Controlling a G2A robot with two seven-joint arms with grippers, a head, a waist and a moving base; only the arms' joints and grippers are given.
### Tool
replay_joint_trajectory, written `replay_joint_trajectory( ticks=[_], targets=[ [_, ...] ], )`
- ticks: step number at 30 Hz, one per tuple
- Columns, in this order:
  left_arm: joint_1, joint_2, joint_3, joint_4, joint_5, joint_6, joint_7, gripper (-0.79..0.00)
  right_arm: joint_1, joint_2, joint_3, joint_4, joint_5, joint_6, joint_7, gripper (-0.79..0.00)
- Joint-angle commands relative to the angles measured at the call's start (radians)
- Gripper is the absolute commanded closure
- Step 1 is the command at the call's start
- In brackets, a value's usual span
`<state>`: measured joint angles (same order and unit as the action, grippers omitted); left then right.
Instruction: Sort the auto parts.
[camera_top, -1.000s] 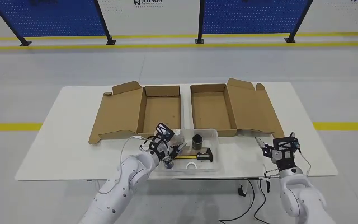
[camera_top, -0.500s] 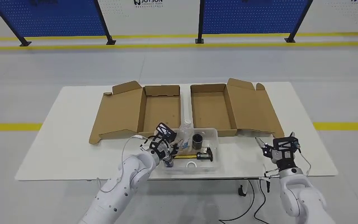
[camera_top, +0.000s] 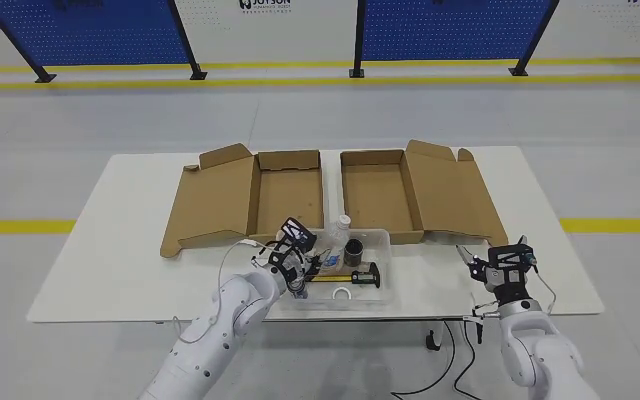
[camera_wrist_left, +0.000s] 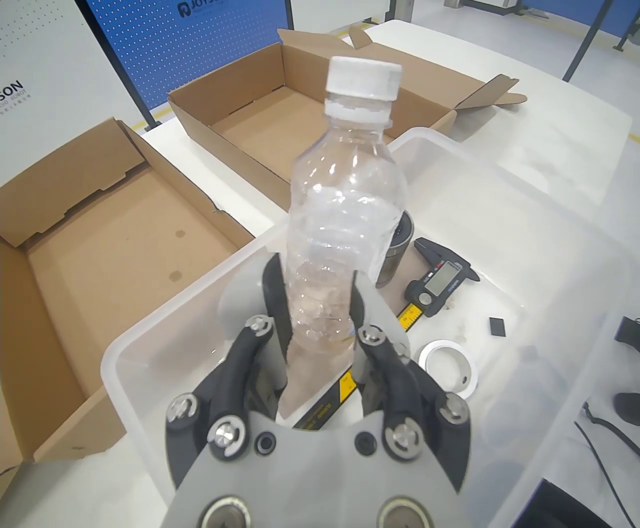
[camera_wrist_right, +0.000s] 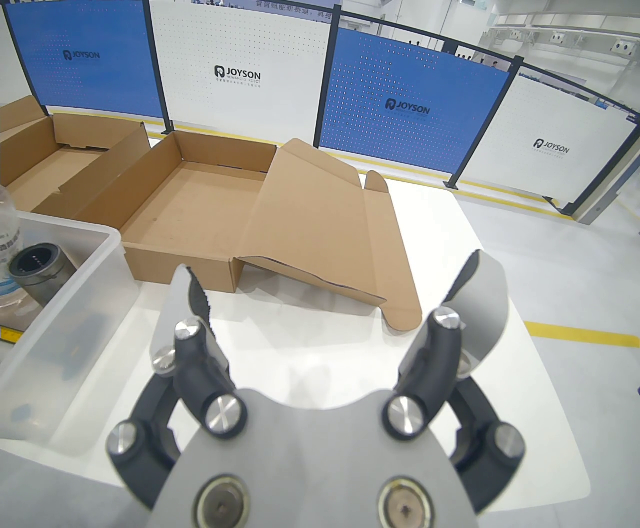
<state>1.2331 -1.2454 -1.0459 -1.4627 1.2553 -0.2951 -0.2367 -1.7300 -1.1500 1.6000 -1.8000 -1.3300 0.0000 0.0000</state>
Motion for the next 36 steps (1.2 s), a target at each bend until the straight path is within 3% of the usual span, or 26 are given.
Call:
replay_joint_trajectory(
  ticks=[1,17,33,36],
  targets=[
    [-0.001,0.0,0.001,-0.002,0.005,-0.002,-0.002,-0.785,0.0,0.0,0.0,0.0,0.0,0.0,0.0,-0.785],
    [-0.029,-0.012,0.013,0.01,-0.073,-0.021,-0.031,-0.785,0.0,0.0,0.0,0.0,0.0,0.0,0.0,-0.785],
    [-0.086,-0.03,0.045,0.079,-0.147,-0.052,-0.042,-0.785,0.0,0.0,0.0,0.0,0.0,0.0,0.0,-0.785],
    [-0.095,-0.031,0.046,0.092,-0.147,-0.05,-0.043,-0.717,0.0,0.0,0.0,0.0,0.0,0.0,0.0,-0.785]
  ],
)
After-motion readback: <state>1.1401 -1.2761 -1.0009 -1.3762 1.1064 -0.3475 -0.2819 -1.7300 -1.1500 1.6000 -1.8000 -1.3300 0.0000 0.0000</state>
